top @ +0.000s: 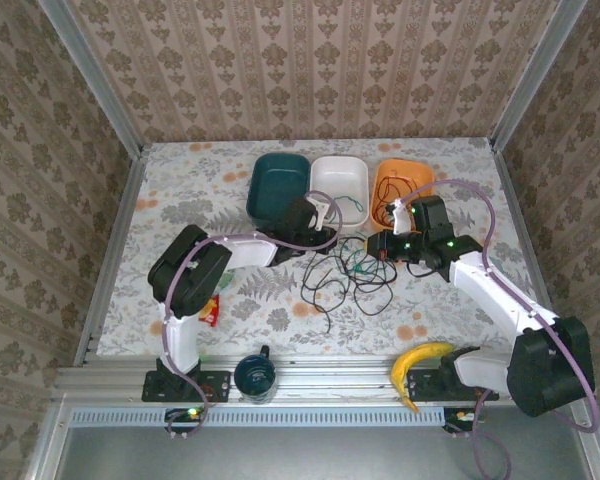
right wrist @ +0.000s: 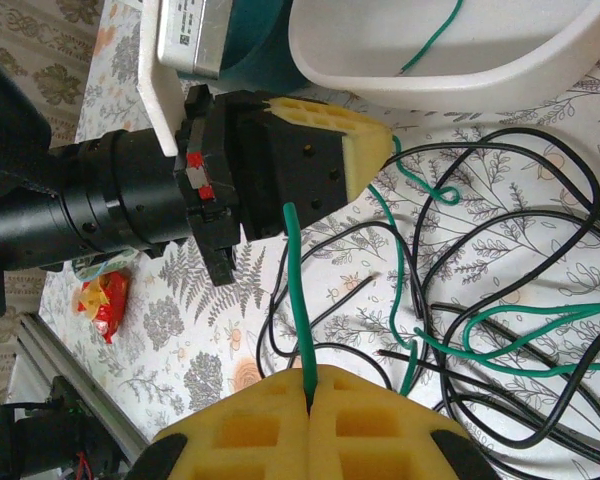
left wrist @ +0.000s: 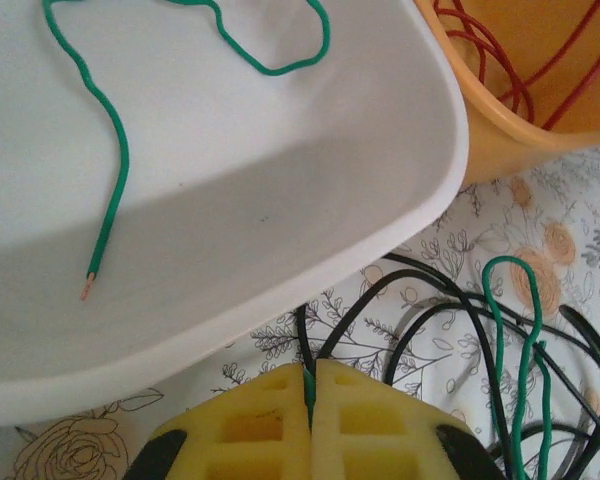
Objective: Untangle the cables
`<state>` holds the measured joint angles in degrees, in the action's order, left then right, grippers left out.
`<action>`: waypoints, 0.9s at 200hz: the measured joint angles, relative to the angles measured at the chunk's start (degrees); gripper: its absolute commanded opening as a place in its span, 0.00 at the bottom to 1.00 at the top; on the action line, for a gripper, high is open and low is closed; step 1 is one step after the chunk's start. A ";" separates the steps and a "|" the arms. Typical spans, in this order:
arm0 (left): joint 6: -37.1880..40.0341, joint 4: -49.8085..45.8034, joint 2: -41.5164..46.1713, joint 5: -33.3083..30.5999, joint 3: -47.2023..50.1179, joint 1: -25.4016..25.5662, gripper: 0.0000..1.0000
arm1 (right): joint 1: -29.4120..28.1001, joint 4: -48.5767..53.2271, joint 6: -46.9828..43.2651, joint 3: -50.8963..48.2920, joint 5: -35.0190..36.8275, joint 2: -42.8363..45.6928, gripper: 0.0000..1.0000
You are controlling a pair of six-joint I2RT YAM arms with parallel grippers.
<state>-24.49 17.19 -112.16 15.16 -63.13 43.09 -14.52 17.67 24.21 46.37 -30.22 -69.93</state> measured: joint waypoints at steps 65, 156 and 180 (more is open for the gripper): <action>0.11 5.66 7.08 -0.48 8.24 0.02 0.00 | 0.70 0.50 1.73 -0.79 4.66 0.00 0.41; 7.13 6.03 22.16 -7.52 14.32 3.26 0.00 | 5.75 -3.45 8.74 -4.87 7.58 2.14 0.64; 8.31 5.35 23.08 -8.20 15.37 3.34 0.00 | 5.03 -7.63 9.62 -4.85 3.67 0.68 0.64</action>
<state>-16.19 22.55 -89.08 6.96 -47.77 46.44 -9.50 10.04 33.82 41.52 -26.55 -69.25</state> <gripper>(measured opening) 0.052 0.642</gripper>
